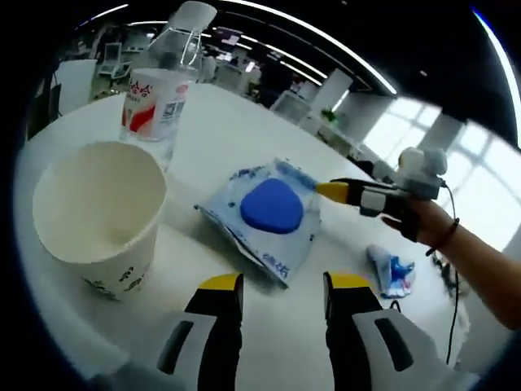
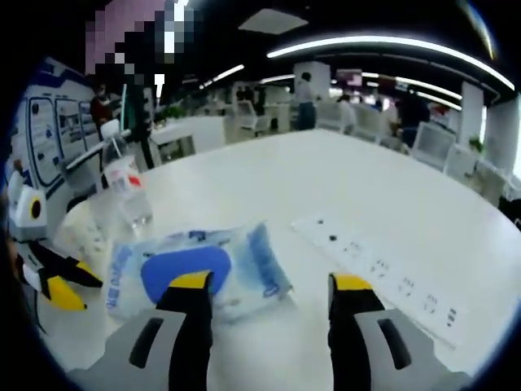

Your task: Arrange the tabletop items into an orderly group along one side of the table until the central work area is clear of visible clutter.

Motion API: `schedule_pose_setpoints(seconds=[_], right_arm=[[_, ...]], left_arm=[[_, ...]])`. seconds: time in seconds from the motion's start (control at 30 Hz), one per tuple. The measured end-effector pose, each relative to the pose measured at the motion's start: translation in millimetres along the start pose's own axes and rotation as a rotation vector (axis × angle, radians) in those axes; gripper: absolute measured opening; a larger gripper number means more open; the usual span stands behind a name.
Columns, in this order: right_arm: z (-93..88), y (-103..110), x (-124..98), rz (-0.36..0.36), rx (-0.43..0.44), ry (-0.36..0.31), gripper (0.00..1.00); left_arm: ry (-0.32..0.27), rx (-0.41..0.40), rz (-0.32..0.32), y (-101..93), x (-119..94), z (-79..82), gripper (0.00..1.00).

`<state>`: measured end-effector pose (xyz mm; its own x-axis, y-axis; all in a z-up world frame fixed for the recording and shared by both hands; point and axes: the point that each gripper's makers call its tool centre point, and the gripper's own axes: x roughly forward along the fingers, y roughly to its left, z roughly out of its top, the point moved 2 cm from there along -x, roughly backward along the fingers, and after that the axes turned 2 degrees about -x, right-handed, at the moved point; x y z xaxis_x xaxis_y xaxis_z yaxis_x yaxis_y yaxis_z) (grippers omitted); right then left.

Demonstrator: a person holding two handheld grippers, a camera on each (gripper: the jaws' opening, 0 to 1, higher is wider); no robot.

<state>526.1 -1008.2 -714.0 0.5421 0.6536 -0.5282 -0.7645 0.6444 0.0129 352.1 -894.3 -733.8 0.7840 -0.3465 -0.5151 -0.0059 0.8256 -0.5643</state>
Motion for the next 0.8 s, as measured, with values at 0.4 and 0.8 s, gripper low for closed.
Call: schedule_pose_setpoints(seconds=[0.4, 0.8], right_arm=[[-11.1, -0.9, 10.6, 0.008, -0.075, 0.062, 0.32], [-16.9, 3.9, 16.5, 0.017, -0.144, 0.106, 0.16]], left_arm=[[0.023, -0.086, 0.073, 5.9, 11.0, -0.3, 0.27], [0.044, -0.052, 0.106, 8.8, 17.3, -4.0, 0.12]])
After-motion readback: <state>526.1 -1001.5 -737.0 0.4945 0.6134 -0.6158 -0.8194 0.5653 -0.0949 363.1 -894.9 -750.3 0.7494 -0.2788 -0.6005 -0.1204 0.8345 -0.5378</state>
